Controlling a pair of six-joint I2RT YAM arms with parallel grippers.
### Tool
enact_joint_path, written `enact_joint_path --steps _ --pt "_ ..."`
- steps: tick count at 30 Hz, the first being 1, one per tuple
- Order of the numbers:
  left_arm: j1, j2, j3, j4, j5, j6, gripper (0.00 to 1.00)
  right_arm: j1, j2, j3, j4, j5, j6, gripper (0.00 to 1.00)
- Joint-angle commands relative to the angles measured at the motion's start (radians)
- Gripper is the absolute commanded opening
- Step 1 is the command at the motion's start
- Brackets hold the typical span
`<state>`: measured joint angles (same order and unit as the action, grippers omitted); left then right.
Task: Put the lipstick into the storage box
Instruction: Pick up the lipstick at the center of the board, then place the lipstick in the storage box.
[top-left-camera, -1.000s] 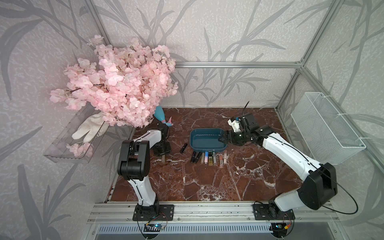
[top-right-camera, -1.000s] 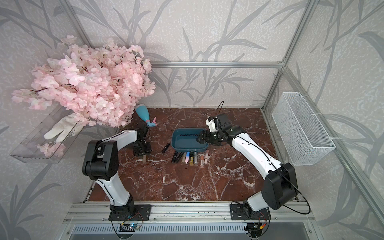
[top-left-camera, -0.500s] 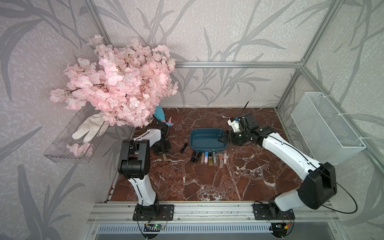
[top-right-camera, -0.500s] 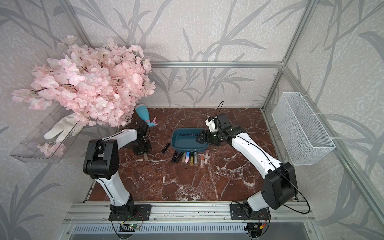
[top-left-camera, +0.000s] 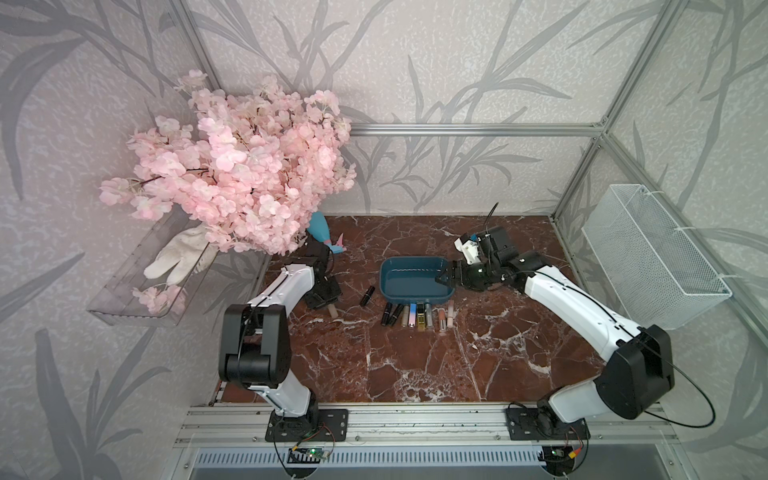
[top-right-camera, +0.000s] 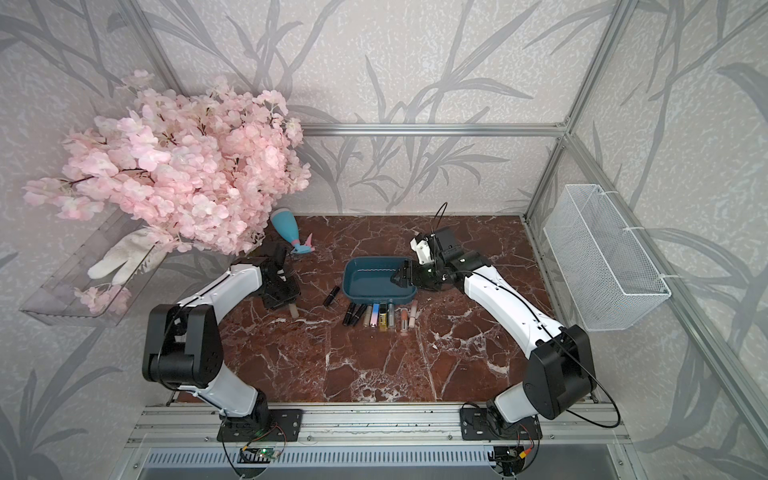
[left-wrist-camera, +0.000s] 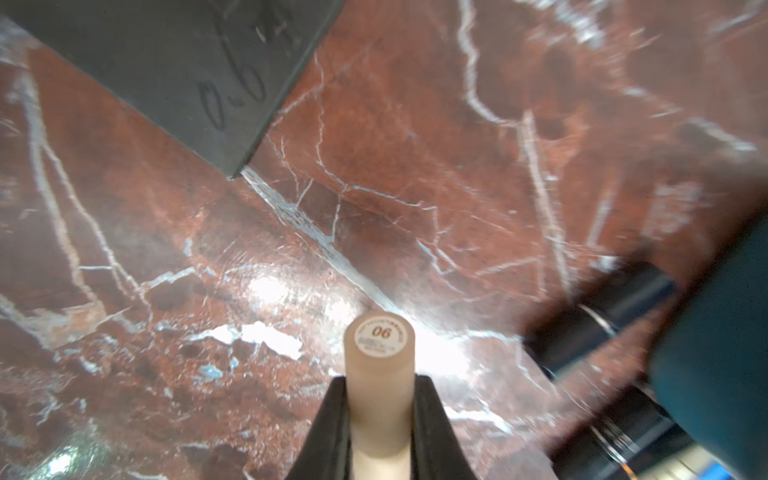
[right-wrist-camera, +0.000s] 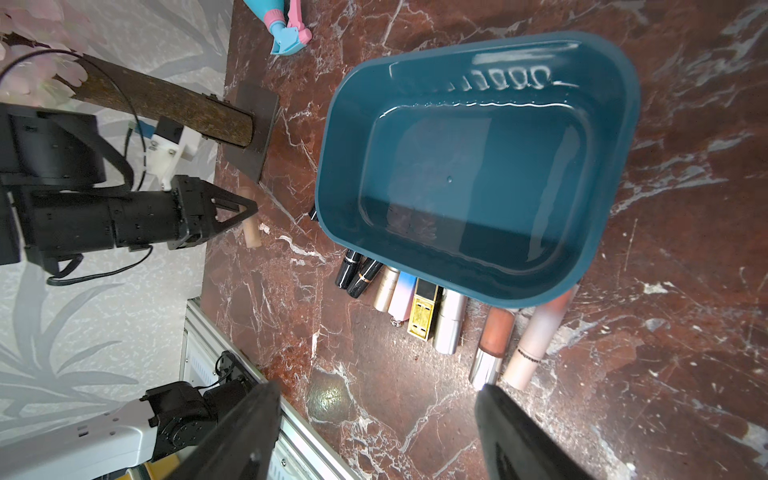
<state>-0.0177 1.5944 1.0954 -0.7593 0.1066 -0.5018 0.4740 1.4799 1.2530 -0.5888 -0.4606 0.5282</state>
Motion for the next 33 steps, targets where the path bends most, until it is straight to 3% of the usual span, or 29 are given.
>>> enact_joint_path --steps 1,9,18,25,33 --pt "-0.001 -0.075 -0.027 -0.046 0.054 -0.008 0.03 0.004 -0.042 -0.016 0.015 0.005 0.008 0.79" --pt "-0.011 -0.263 -0.13 0.008 0.257 -0.049 0.04 0.004 -0.068 -0.028 0.031 -0.005 0.016 0.79" --pt "-0.038 -0.391 -0.141 0.061 0.424 -0.087 0.05 0.004 -0.106 -0.094 0.155 -0.133 0.063 0.79" --pt "-0.104 -0.373 -0.09 0.13 0.439 -0.134 0.05 0.004 -0.134 -0.124 0.175 -0.152 0.084 0.79" --pt "-0.198 -0.165 0.147 0.013 0.38 -0.041 0.05 0.004 -0.161 -0.1 0.084 -0.123 0.023 0.79"
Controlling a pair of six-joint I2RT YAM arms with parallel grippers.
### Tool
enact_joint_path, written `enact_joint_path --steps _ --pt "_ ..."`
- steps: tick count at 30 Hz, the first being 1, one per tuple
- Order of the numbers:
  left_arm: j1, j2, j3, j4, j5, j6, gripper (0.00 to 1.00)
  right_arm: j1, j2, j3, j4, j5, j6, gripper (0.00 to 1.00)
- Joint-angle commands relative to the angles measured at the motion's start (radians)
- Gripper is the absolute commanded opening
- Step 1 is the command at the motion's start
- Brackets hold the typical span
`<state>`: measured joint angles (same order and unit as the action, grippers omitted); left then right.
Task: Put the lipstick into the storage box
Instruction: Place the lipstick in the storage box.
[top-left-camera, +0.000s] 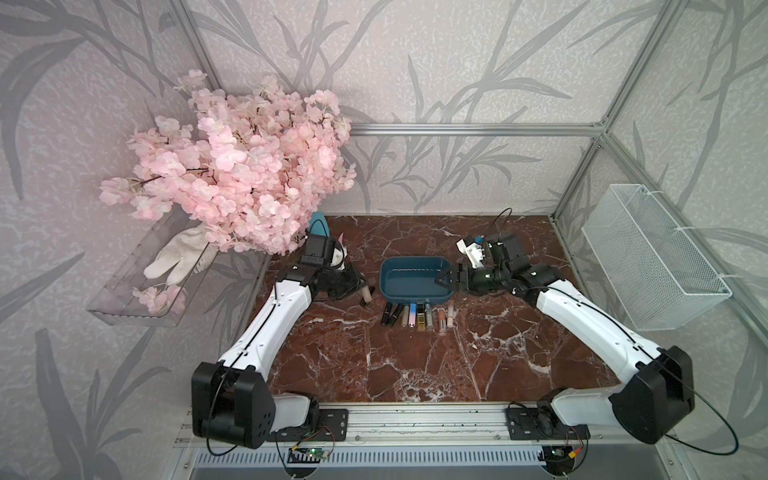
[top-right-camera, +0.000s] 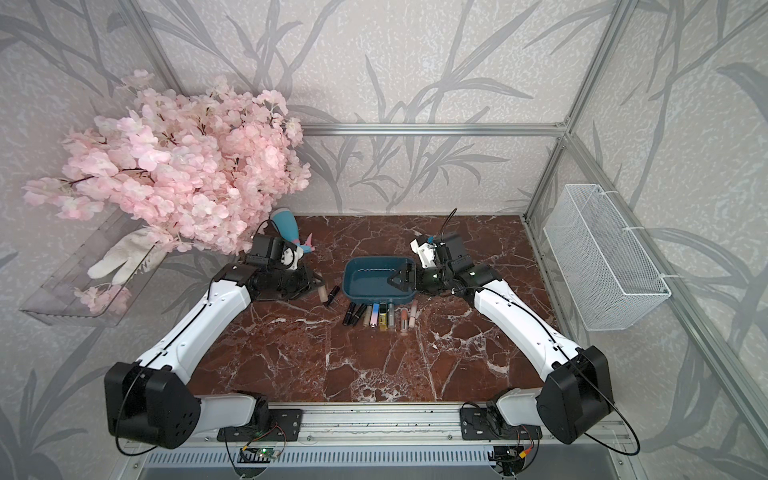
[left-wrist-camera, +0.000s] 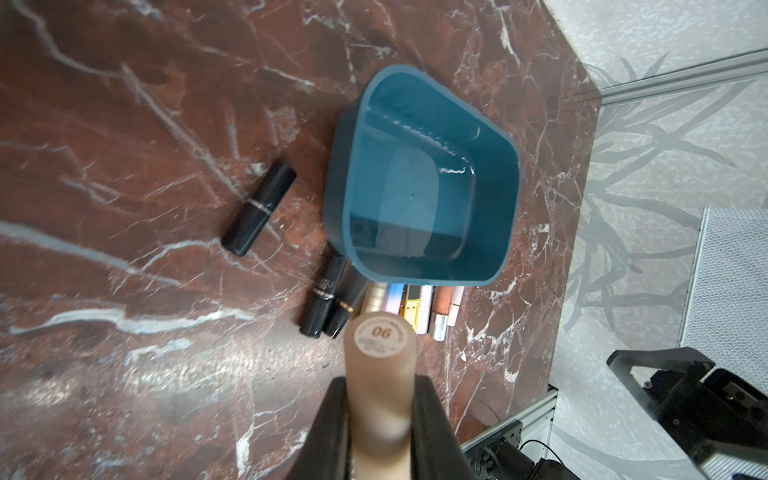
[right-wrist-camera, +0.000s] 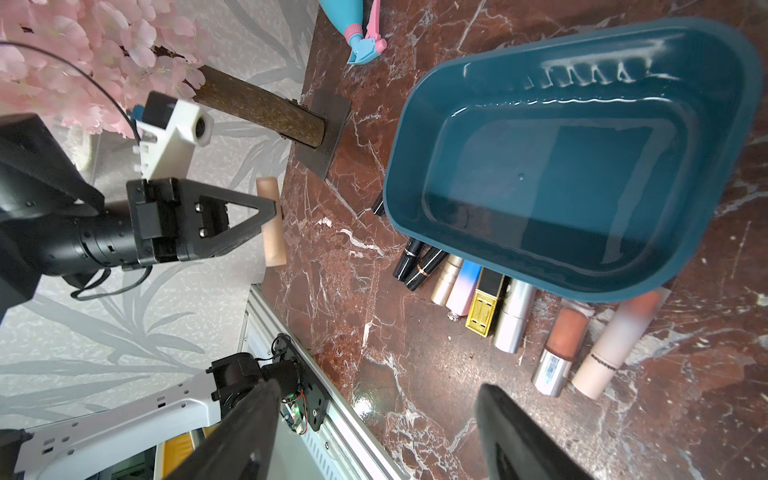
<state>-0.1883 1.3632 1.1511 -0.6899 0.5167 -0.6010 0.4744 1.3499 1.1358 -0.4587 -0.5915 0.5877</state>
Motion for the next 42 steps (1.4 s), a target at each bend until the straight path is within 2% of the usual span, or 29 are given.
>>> enact_joint_path --steps 1,9,14,20,28,42 --pt "-0.036 0.097 0.129 -0.078 -0.041 0.074 0.05 0.004 -0.033 0.024 -0.06 0.015 -0.049 0.79" --pt "-0.093 0.38 0.43 -0.255 -0.098 0.199 0.04 0.004 -0.038 0.064 -0.126 0.07 -0.17 0.79" --pt "-0.149 0.519 0.615 -0.342 -0.192 0.261 0.04 0.004 -0.016 0.076 -0.115 0.073 -0.214 0.79" --pt "-0.215 0.662 0.771 -0.406 -0.271 0.283 0.04 0.003 0.03 0.115 -0.141 0.081 -0.281 0.79" --pt "-0.258 0.793 0.847 -0.409 -0.344 0.264 0.02 0.004 0.078 0.174 -0.192 0.088 -0.338 0.79" --pt "-0.26 0.902 0.863 -0.363 -0.404 0.21 0.0 0.003 0.078 0.128 -0.211 0.096 -0.359 0.79"
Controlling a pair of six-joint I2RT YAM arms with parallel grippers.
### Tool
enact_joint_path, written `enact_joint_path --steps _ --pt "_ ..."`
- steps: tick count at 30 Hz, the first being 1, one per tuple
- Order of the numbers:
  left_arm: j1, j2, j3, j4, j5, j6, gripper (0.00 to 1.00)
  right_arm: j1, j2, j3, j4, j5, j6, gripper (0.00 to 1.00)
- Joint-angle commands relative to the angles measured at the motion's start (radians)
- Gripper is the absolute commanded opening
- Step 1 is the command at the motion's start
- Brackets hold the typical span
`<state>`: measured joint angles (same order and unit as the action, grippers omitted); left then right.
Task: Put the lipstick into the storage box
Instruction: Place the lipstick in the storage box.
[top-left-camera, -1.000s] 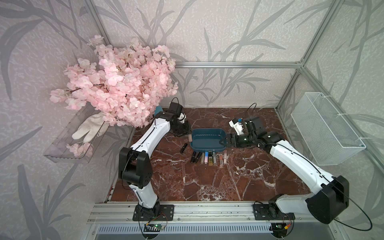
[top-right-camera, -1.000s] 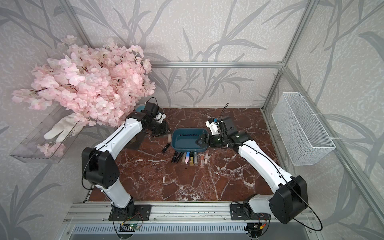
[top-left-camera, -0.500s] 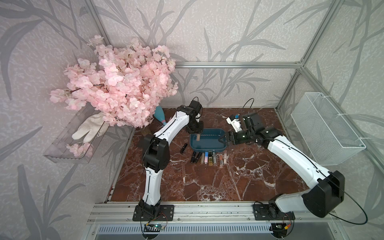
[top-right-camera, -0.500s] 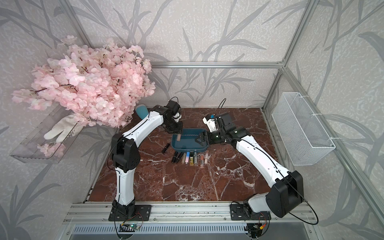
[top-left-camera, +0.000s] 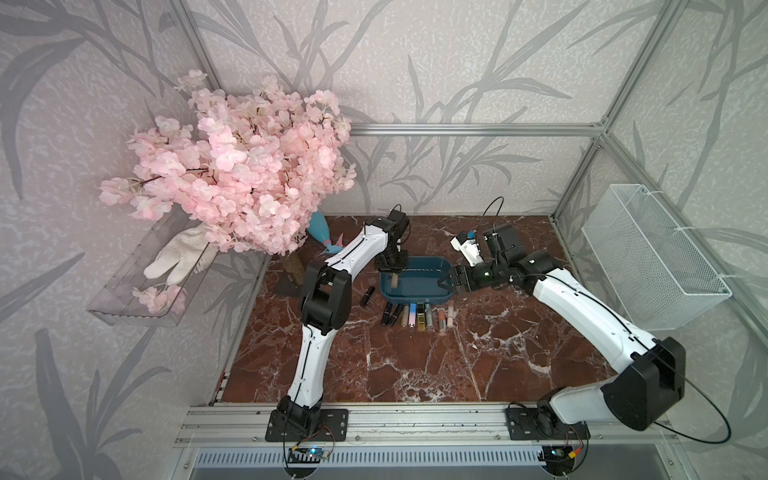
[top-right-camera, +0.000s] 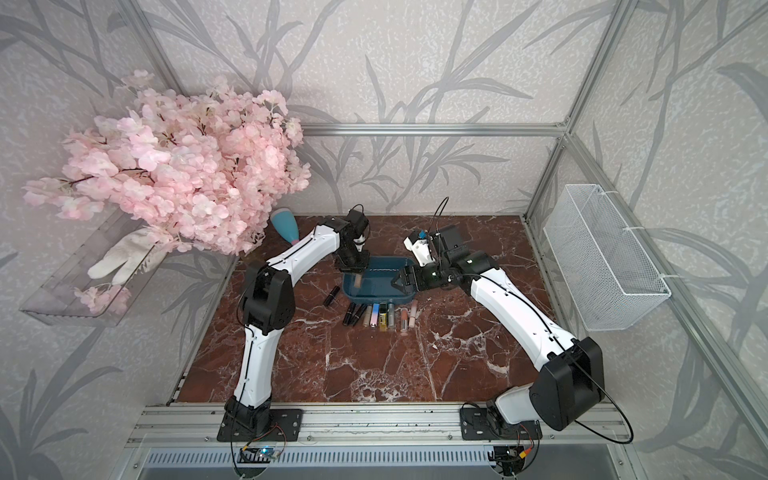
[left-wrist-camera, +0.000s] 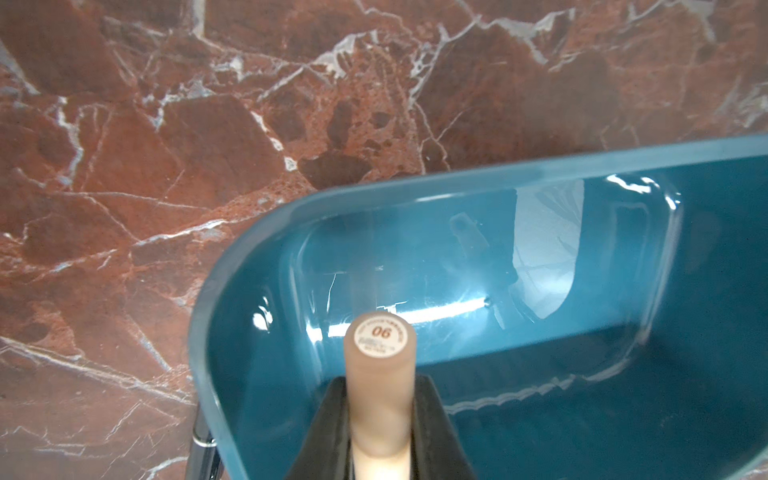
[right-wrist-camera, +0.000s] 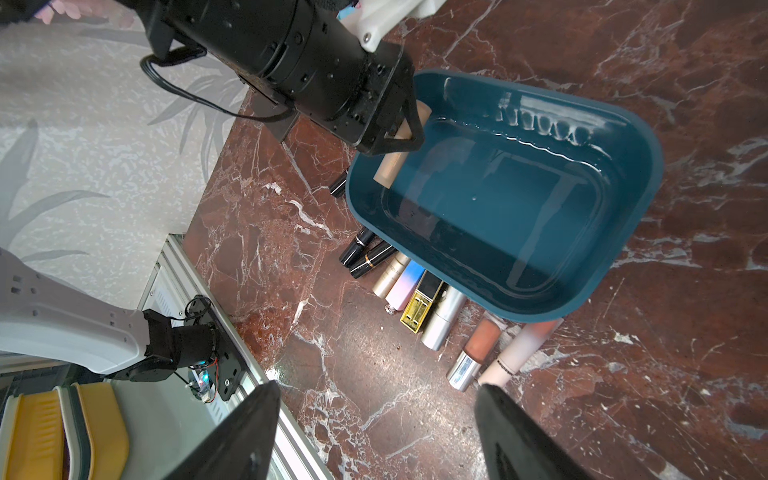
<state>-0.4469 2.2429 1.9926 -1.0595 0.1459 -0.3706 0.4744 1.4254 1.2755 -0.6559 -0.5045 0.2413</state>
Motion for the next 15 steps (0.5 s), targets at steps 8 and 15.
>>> enact_joint_path --steps 8,15 --pt "-0.002 0.047 -0.007 0.057 -0.065 -0.054 0.0 0.004 0.013 -0.02 0.015 0.006 -0.017 0.79" --pt "-0.002 0.069 -0.025 0.077 -0.08 -0.077 0.0 0.004 -0.09 -0.158 0.238 -0.009 -0.048 0.79"
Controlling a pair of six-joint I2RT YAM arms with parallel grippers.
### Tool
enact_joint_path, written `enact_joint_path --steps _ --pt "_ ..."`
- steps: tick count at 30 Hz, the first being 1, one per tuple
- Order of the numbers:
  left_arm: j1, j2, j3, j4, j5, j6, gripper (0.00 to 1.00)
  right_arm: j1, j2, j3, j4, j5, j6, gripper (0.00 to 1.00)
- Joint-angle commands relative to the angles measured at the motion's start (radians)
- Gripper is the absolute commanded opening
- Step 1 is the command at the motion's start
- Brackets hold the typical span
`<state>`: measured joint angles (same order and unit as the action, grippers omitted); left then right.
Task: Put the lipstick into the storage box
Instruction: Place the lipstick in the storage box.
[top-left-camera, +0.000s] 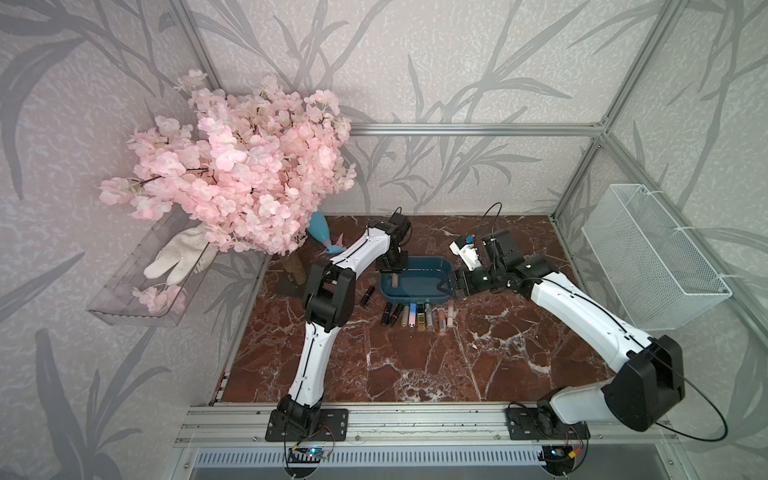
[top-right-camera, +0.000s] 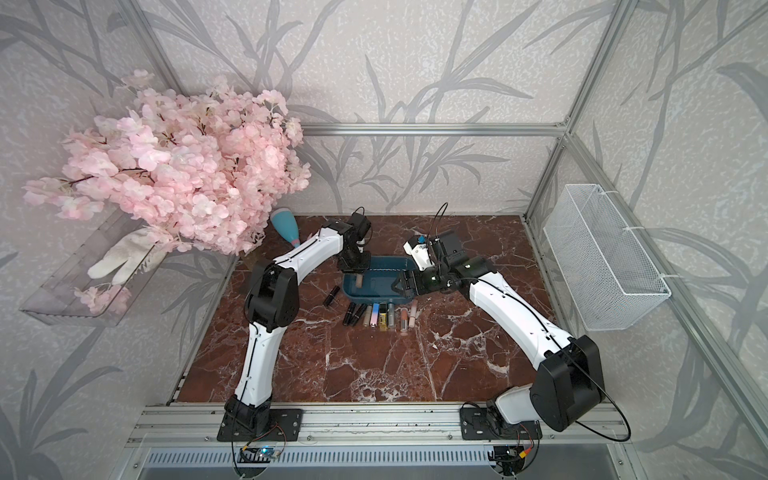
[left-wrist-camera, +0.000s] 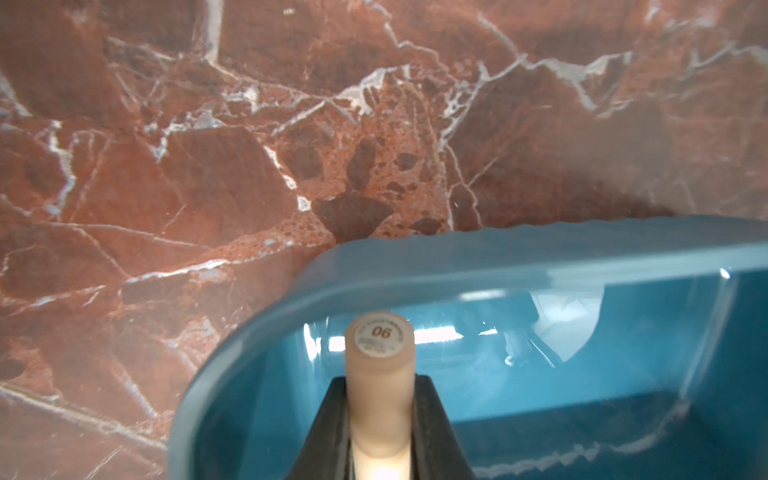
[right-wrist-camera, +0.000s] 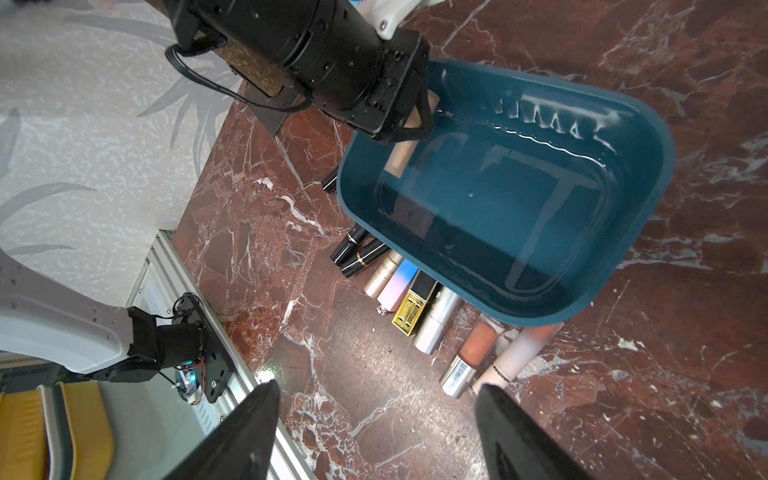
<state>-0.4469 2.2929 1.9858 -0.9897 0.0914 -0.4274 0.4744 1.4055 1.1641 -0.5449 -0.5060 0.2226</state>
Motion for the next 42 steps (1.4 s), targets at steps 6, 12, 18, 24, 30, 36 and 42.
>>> enact_joint_path --steps 6,12,18,24,30,36,42 --pt "-0.001 0.034 -0.03 0.01 -0.035 -0.023 0.0 0.003 -0.177 -0.179 0.314 0.007 -0.052 0.81" --pt "-0.002 0.054 -0.022 0.01 -0.042 -0.022 0.0 0.004 -0.169 -0.172 0.302 0.001 -0.057 0.81" --pt "-0.002 0.077 -0.022 0.001 -0.061 -0.016 0.05 0.003 -0.168 -0.164 0.292 0.003 -0.057 0.82" --pt "-0.001 0.104 0.0 -0.018 -0.077 -0.005 0.21 0.004 -0.165 -0.155 0.285 0.004 -0.056 0.82" --pt "-0.001 0.106 0.024 -0.031 -0.082 -0.002 0.41 0.004 -0.162 -0.152 0.28 0.006 -0.057 0.82" --pt "0.0 0.09 0.038 -0.038 -0.091 0.004 0.5 0.004 -0.152 -0.147 0.283 0.003 -0.047 0.82" --pt "-0.001 0.06 0.067 -0.051 -0.084 -0.003 0.51 0.004 -0.16 -0.151 0.285 0.003 -0.04 0.82"
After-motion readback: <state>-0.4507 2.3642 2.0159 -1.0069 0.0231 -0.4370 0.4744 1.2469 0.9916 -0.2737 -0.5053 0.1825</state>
